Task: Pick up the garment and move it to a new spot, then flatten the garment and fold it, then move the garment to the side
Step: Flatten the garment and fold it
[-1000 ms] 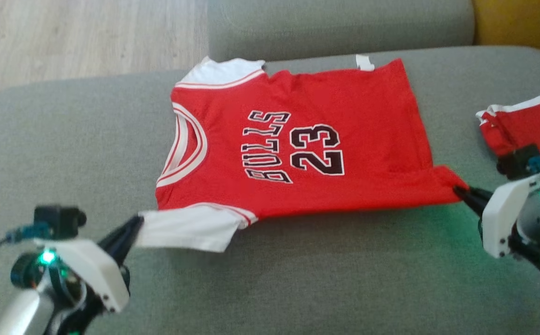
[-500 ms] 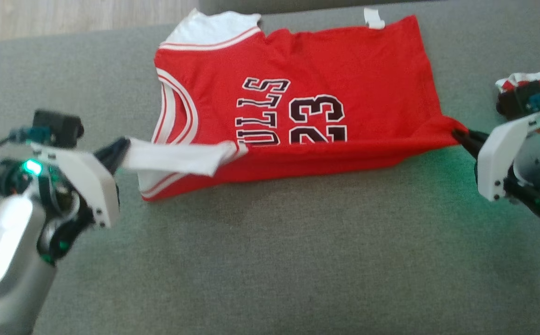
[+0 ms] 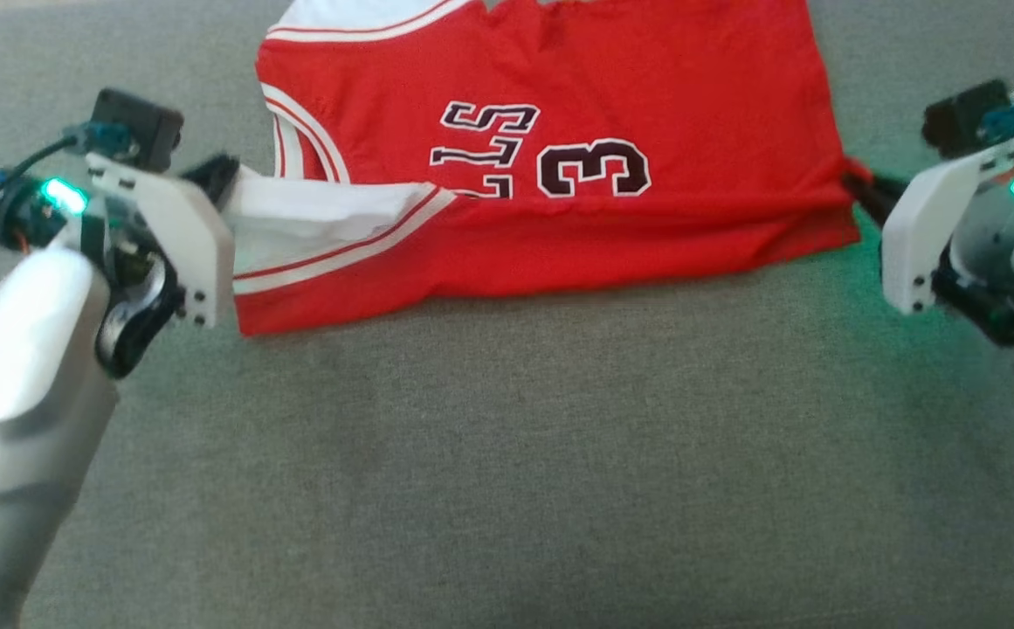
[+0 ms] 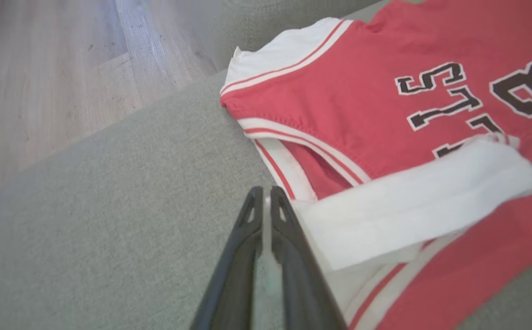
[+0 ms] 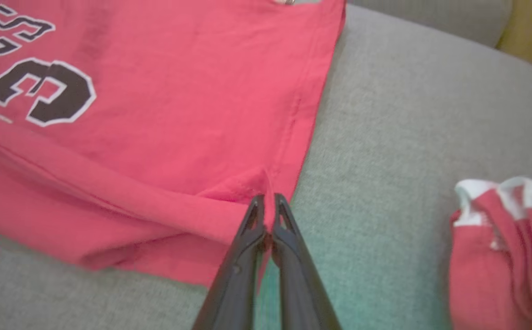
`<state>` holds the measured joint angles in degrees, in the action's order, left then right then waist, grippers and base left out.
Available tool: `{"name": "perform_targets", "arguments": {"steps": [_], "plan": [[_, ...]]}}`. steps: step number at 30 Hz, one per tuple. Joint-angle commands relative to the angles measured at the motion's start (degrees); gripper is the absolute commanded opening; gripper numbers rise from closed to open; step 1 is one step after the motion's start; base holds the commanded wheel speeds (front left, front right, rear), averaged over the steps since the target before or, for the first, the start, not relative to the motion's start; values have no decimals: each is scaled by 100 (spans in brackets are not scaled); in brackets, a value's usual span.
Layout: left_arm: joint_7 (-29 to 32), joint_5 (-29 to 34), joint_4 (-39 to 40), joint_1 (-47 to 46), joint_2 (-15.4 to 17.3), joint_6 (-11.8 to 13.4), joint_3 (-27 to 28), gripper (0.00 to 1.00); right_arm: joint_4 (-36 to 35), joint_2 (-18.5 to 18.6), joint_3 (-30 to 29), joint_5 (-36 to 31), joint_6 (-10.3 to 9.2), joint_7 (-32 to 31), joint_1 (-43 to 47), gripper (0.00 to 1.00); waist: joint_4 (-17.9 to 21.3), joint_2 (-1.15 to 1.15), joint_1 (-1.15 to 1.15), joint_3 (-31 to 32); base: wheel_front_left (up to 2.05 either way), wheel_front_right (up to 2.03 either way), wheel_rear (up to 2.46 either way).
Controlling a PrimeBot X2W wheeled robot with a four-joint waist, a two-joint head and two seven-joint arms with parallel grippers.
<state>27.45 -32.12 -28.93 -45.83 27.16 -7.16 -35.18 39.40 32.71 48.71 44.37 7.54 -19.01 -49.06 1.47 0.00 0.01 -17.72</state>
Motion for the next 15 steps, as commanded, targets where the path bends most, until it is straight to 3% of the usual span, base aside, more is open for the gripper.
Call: {"name": "perform_targets", "arguments": {"steps": [1, 4, 10, 15], "plan": [[-233, 128, 10, -473, 136, -21, 210, 100, 10, 32, -20, -115, -5, 205, -214, 100, 5, 0, -1, -76, 0, 0, 0], [-913, 258, -268, -777, -111, 78, 284, 100, 278, -130, -192, -129, -5, 614, -389, 100, 6, 0, -1, -138, 0, 0, 0], [-2791, 348, -727, -1052, -576, 569, 706, 100, 804, -312, -617, -474, -5, 1980, -603, 100, -28, 0, -1, -33, 0, 0, 0], [-3965, 103, -817, -830, -880, 673, 1076, 100, 1057, -474, -1192, -816, -5, 3199, -505, 100, -55, 0, -1, 261, 0, 0, 0]]}}
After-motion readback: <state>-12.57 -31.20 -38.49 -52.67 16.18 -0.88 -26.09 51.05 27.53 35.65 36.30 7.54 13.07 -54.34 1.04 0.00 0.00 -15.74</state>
